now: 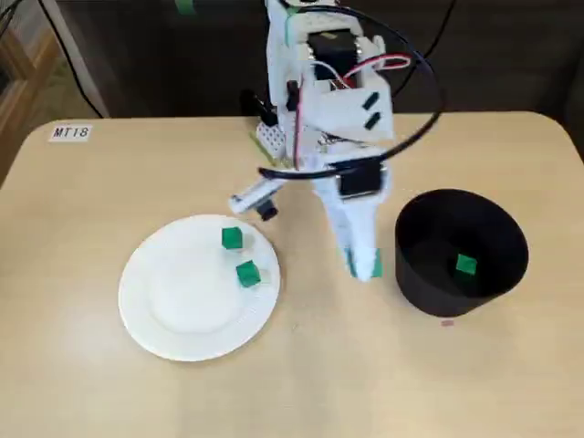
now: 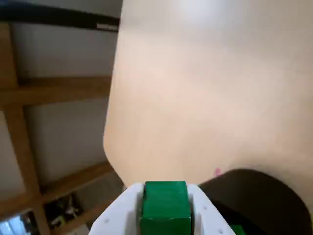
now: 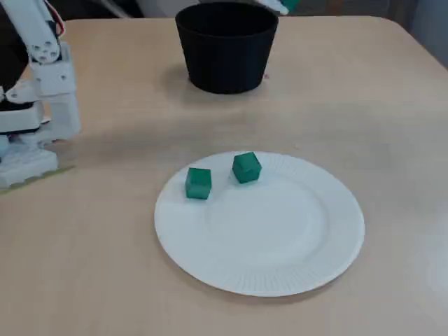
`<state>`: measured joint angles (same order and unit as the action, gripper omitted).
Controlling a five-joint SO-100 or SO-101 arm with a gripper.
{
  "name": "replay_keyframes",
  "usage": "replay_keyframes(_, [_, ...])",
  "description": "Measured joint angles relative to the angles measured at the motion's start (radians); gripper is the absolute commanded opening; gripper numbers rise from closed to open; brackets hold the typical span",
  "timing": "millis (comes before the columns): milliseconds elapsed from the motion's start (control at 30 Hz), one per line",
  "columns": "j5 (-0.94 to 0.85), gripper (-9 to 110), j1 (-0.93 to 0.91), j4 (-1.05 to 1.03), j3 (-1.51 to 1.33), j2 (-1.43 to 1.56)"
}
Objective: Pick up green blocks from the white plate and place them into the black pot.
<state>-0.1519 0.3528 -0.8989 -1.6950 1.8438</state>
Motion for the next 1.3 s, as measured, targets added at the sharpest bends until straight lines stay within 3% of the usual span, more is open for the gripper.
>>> replay_keyframes(467, [0.020,-1,0.258,0.110,-0.178,0.017])
replay_keyframes(633, [0.031,25,0.275,0.109,-0.224,0.028])
replay_keyframes(667, [0.031,26,0.275,0.109,-0.238,0.041])
replay_keyframes(833, [0.032,14,0.264,0.075,-0.255,0.087])
replay_keyframes(900, [0.032,-2,0.233,0.046,-0.255,0.115])
replay_keyframes(1067, [0.035,-2,0.121,-0.074,-0.255,0.178])
replay_keyframes(1300, [0.011,-2,-0.179,-0.216,-0.252,0.238])
